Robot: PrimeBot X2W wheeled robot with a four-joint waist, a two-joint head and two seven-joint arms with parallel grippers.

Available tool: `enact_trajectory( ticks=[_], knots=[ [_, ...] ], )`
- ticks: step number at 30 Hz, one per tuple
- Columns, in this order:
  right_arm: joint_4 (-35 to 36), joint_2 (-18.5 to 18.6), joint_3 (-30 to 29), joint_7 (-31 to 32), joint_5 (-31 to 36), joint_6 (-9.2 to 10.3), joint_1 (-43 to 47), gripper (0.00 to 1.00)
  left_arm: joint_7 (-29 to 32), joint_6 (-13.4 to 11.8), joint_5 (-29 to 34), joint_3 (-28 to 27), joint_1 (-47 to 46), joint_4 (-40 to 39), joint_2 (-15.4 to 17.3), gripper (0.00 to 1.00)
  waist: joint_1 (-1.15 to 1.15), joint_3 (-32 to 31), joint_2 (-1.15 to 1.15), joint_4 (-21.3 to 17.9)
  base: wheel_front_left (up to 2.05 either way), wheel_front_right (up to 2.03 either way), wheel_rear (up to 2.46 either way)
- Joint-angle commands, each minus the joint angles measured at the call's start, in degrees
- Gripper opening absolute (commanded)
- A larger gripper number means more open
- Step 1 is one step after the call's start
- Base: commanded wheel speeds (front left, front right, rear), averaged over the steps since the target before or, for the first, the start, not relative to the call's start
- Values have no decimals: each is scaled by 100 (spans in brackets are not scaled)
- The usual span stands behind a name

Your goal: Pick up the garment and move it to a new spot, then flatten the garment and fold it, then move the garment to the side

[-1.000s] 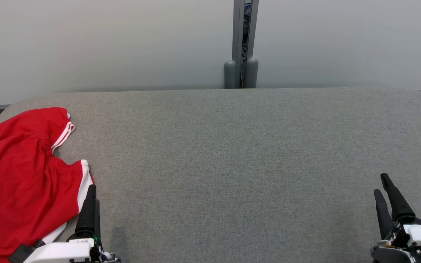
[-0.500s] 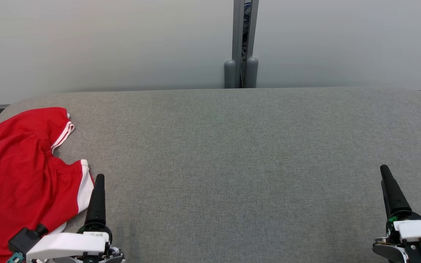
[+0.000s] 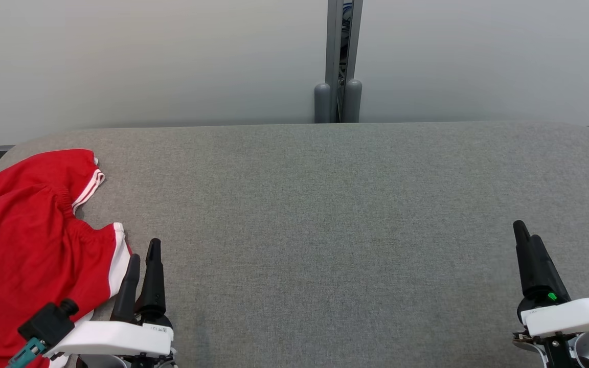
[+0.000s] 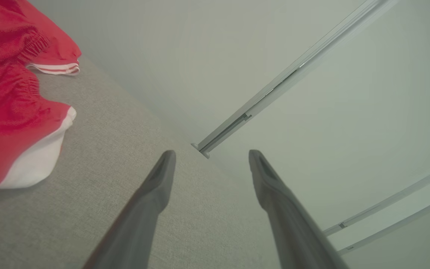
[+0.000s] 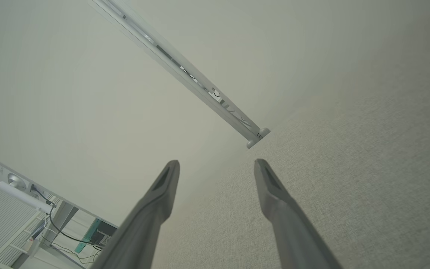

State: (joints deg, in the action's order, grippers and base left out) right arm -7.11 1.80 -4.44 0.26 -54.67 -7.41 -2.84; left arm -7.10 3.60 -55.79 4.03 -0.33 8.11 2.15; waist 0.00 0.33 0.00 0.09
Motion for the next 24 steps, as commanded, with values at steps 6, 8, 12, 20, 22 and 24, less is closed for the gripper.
enact_trajectory(
  ticks=[6,8,12,20,22,24],
  knots=[
    [210,70,173,-227,830,-7,27,100,-108,-96,869,-38,-116,-92,68,100,0,3,0,5,0,0,0],
    [233,73,240,-298,1127,-7,54,100,-143,-130,1193,-34,-94,-74,94,100,0,2,0,8,0,0,0],
    [228,78,303,-386,1467,-7,94,100,-191,-183,1567,-23,-51,-53,117,100,0,0,0,12,0,0,0],
    [188,85,402,-564,2060,-8,138,100,-283,-265,2185,-39,24,-23,178,100,0,-6,0,6,0,0,0],
    [181,88,431,-602,2207,-8,154,100,-308,-277,2328,-43,31,-11,193,100,0,-6,0,3,0,0,0],
    [180,89,463,-644,2345,-9,165,100,-323,-300,2459,-49,40,-2,203,100,0,-7,0,0,0,0,0]
  ],
)
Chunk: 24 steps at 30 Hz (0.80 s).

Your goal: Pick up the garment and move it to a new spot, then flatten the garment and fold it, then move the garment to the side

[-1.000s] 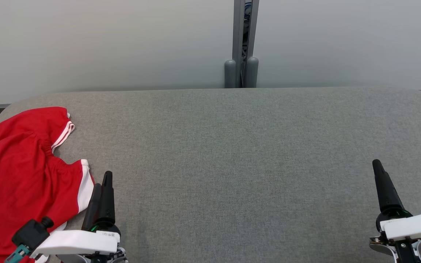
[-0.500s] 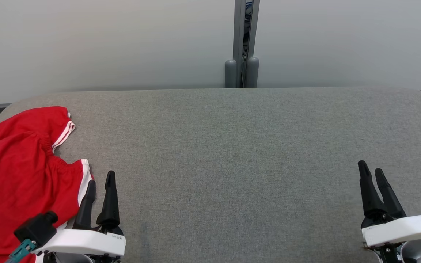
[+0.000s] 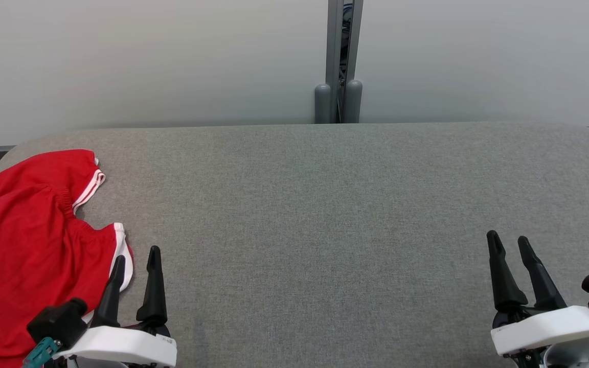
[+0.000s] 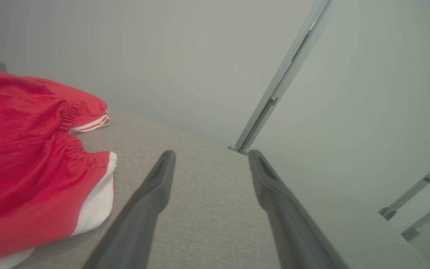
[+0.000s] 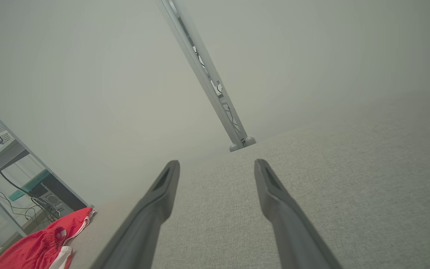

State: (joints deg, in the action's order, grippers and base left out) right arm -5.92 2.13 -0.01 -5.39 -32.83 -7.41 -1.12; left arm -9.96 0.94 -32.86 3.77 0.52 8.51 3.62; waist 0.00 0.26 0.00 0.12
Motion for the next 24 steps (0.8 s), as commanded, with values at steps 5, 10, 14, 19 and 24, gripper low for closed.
enact_trajectory(
  ticks=[5,10,14,19,24],
  knots=[
    [51,60,78,-157,407,-9,1,100,-81,-66,426,-28,-26,-26,68,100,0,-4,0,-7,0,0,0],
    [37,63,141,-259,680,-9,15,100,-131,-104,711,-30,8,20,76,100,0,-7,0,-7,0,0,0],
    [30,68,183,-328,894,-9,32,100,-176,-120,919,-37,23,82,81,100,0,-8,0,-5,0,0,0],
    [19,72,232,-417,1168,-10,41,100,-220,-135,1191,-26,23,157,87,100,0,-6,0,-1,0,0,0],
    [-2,76,295,-503,1431,-10,40,100,-263,-153,1437,-26,6,222,93,100,0,-3,0,-8,0,0,0]
  ],
)
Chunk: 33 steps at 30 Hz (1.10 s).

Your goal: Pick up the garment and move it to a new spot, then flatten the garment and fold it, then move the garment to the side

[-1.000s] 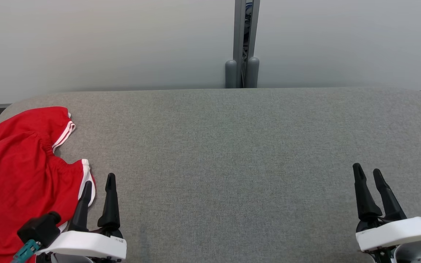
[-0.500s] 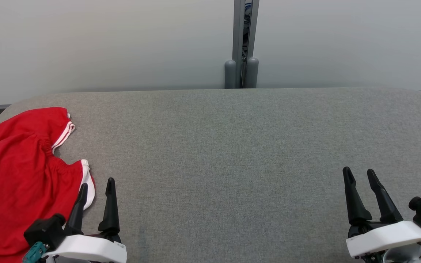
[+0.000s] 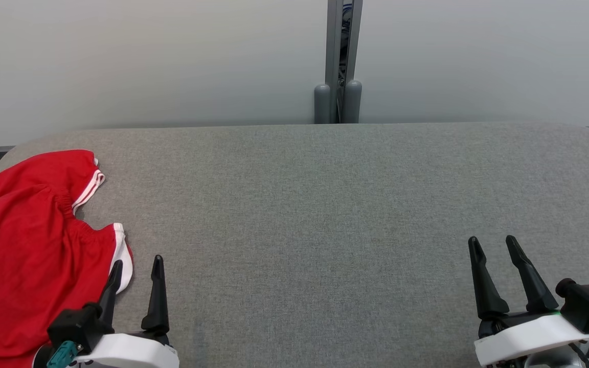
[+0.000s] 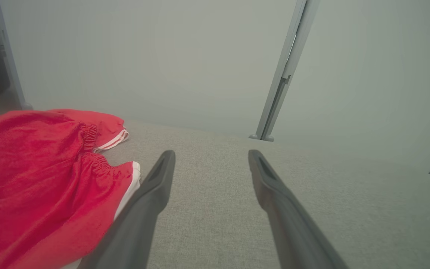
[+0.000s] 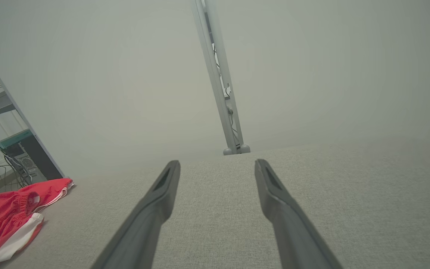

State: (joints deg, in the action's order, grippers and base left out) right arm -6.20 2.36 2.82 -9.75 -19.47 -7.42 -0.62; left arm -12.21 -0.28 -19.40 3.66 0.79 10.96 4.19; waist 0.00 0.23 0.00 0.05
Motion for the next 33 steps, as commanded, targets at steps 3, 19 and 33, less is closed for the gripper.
enact_trajectory(
  ticks=[3,19,33],
  knots=[
    [9,55,43,-116,245,-9,-18,100,-68,-44,229,-25,-26,3,38,100,0,2,0,-8,0,0,0],
    [-74,65,92,-357,832,-10,33,100,-193,-53,747,-127,44,127,-1,100,0,-27,0,14,0,0,0],
    [-110,74,174,-534,1245,-11,109,100,-284,-11,1113,-191,74,298,-29,100,0,-108,0,-5,0,0,0]
  ],
)
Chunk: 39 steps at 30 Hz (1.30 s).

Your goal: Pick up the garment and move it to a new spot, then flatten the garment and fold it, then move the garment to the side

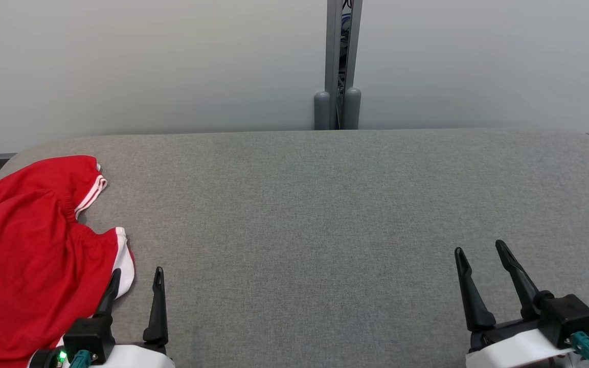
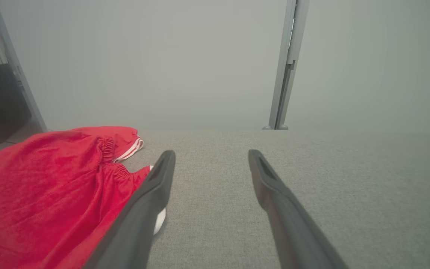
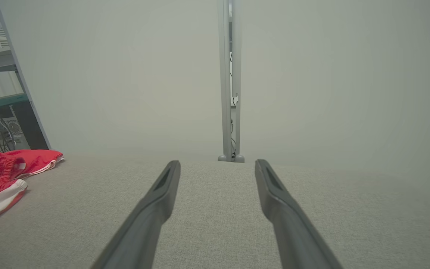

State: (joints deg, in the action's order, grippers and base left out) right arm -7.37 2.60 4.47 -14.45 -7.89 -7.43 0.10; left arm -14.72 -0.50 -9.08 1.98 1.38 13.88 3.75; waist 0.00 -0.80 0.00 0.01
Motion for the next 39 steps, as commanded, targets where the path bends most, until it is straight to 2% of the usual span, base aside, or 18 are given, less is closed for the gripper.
enact_trajectory(
  ticks=[1,13,33,39],
  knots=[
    [8,50,13,-71,114,-10,46,100,-44,11,112,-26,18,15,14,100,0,-13,0,0,0,0,0],
    [1,50,-37,-92,90,-10,71,100,-55,79,-60,-66,27,125,-20,100,0,-60,0,20,0,0,0],
    [26,50,-83,-91,99,-10,88,100,-55,47,-16,-33,1,183,-28,100,0,-52,0,35,0,0,0],
    [14,49,-119,-91,83,-10,107,100,-55,65,-13,-26,-53,200,-16,100,0,-40,0,165,0,0,0]
  ],
)
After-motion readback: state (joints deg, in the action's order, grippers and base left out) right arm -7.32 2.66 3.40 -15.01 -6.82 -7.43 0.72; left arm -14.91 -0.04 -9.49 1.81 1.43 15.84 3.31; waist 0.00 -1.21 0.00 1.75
